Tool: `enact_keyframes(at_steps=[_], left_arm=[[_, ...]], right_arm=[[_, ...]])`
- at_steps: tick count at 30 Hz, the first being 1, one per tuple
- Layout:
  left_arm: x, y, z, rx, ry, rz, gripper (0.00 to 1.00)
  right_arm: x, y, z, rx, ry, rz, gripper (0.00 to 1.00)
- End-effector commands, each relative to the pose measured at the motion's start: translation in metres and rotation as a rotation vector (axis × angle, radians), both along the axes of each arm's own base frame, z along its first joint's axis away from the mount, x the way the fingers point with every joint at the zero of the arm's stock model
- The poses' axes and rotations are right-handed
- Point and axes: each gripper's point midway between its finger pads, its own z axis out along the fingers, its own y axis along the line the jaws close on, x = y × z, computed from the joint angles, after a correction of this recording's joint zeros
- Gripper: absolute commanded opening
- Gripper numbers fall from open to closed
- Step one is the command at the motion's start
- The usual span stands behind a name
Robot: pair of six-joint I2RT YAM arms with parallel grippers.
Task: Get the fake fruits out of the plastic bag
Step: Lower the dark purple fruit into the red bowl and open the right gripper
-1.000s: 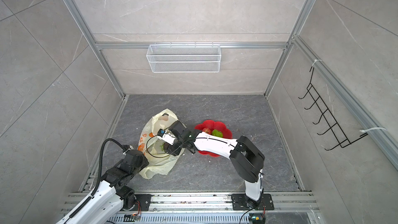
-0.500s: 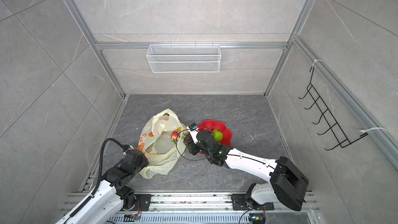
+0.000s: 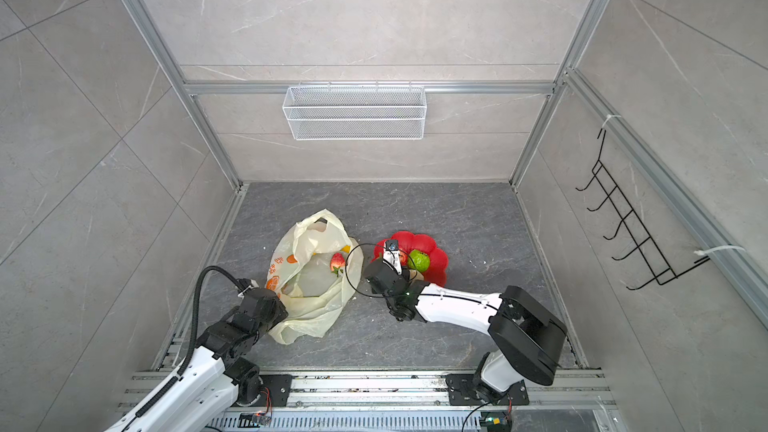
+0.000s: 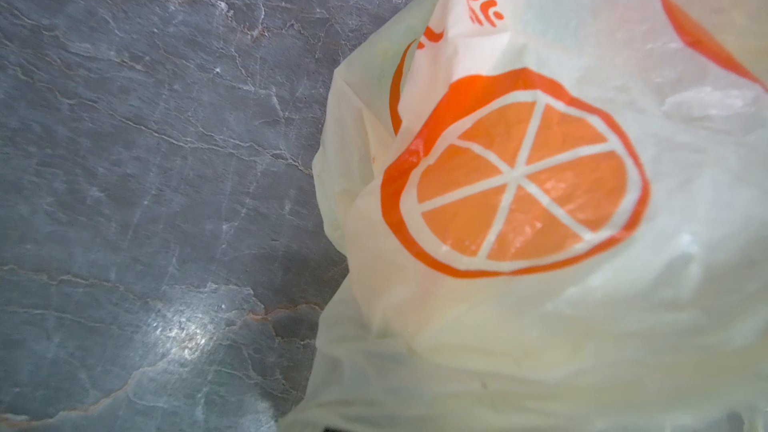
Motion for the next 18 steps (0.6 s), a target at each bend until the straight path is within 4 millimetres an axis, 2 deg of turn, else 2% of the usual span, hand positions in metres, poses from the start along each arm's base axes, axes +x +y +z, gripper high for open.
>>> enact_keyframes(at_steps=[1, 10, 18], left_arm=[[0.003, -0.002, 0.004, -0.005, -0.017, -0.011, 0.0], [0.004, -0.002, 0.005, -0.003, -0.017, -0.014, 0.0], [0.004, -0.002, 0.005, -0.004, -0.019, -0.014, 0.0]], right_arm=[[0.003, -0.014, -0.003, -0.015, 0.006, -0.124, 0.59], [0.006, -0.013, -0.018, -0.057, 0.061, -0.176, 0.63], [0.007, -0.012, -0.02, -0.077, 0.077, -0.183, 0.7]])
